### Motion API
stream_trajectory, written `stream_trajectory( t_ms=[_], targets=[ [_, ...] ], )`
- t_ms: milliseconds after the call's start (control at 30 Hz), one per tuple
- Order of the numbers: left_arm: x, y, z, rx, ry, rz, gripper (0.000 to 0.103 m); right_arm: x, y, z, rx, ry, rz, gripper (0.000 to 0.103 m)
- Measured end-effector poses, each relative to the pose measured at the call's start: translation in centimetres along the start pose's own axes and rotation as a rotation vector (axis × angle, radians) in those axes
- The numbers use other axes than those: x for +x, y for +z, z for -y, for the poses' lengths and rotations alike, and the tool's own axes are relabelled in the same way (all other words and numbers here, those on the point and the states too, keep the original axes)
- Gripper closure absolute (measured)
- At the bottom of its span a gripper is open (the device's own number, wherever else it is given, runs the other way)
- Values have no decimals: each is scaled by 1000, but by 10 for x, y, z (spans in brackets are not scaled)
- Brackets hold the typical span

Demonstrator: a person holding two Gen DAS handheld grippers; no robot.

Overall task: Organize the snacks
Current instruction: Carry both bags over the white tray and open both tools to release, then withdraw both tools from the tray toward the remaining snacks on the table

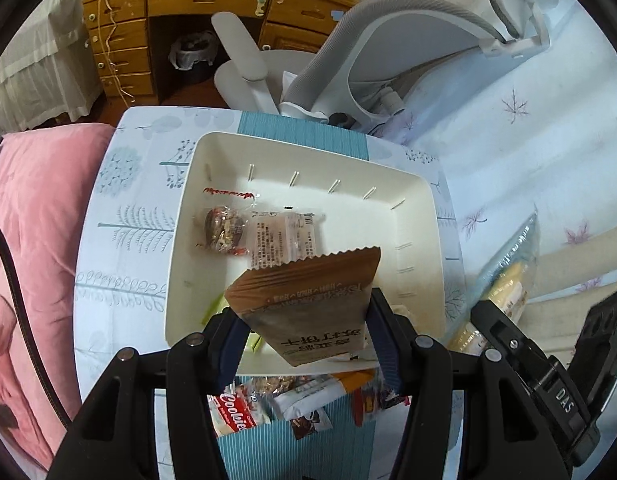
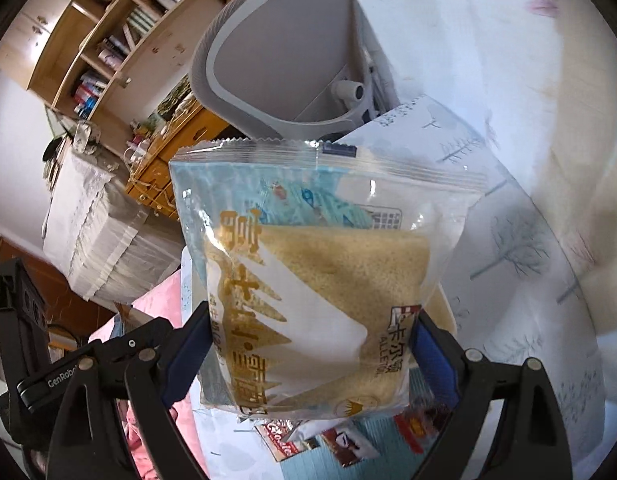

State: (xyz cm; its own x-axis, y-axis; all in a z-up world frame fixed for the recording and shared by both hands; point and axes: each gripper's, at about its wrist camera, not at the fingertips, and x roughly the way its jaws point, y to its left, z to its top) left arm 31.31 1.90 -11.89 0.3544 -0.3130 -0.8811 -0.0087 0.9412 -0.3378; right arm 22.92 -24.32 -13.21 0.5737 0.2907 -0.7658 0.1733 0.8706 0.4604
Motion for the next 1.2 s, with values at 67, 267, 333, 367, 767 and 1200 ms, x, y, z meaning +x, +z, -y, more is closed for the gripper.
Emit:
stream_trajectory(
  t_ms=[67,267,333,367,767,1200],
  targets=[
    [0,2,0,1,-10,7,38,6,3,0,-13,-1,-15,7],
    [-7,1,-9,-9,2,35,16,18,7,2,3,-14,-52,2],
    [-9,-3,-15,-20,6,31,16,18,5,1,14,-19,-54,2],
    [-11,-6,-18,-21,7,30,16,16,4,2,25,-17,-55,2],
    [-40,-57,-42,0,-56,15,16,-27,-47,-13,25,-36,12,2],
    [-51,-131,-55,100,-81,-58,16,-61,-137,-11,27,-129,31,3]
  ],
)
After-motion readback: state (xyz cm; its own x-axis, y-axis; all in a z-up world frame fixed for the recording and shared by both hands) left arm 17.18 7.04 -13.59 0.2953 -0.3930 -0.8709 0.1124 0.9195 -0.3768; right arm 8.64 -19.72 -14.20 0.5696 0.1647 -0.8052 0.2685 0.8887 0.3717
